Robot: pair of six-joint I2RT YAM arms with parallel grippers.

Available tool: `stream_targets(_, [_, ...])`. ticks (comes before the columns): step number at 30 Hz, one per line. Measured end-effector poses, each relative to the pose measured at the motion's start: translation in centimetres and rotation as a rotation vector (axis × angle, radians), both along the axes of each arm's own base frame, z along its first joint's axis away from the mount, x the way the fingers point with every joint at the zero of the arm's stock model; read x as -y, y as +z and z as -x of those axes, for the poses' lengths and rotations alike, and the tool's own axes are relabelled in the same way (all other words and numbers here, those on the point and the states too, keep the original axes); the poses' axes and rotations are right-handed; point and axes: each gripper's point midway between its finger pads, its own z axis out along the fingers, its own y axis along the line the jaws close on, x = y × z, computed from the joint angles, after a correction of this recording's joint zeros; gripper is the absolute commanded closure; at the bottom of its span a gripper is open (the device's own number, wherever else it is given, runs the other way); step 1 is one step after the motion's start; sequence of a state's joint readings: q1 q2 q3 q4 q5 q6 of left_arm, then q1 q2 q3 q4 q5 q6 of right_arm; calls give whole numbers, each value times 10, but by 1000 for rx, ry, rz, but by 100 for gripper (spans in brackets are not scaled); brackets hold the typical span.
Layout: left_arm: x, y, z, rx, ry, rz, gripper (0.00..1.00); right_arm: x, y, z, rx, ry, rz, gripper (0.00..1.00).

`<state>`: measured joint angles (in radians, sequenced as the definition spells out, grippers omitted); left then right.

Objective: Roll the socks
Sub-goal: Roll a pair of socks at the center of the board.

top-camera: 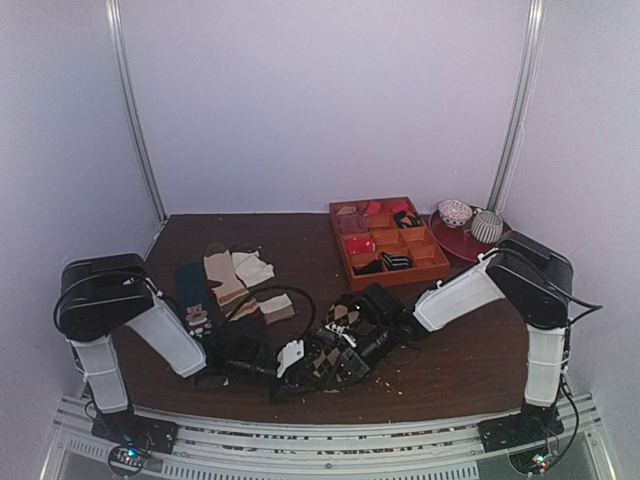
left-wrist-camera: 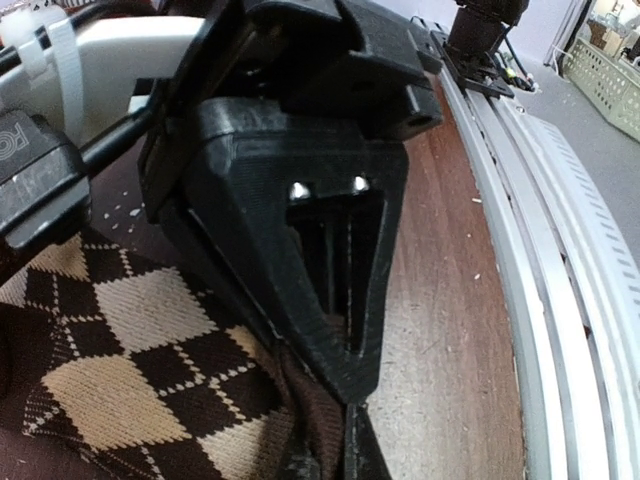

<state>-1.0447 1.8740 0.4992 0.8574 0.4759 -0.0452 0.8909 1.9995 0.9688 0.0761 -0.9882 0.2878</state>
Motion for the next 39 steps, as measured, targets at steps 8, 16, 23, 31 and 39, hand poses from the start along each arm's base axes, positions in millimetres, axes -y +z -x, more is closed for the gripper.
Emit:
stream_targets(8, [4, -2, 1, -148, 42, -37, 100, 9, 15, -4, 117, -27, 4, 72])
stream_targets(16, [-2, -6, 8, -405, 96, -111, 100, 29, 91, -18, 642, -112, -172, 66])
stream_targets(23, [-7, -8, 10, -533, 116, -135, 100, 26, 66, 27, 1020, 71, -172, 64])
stream_targets(31, [-6, -8, 10, -573, 114, -143, 100, 14, 40, 28, 1276, 233, -74, 63])
stream_targets(39, [-6, -8, 10, -575, 114, -143, 100, -1, 39, 20, 1341, 280, -57, 63])
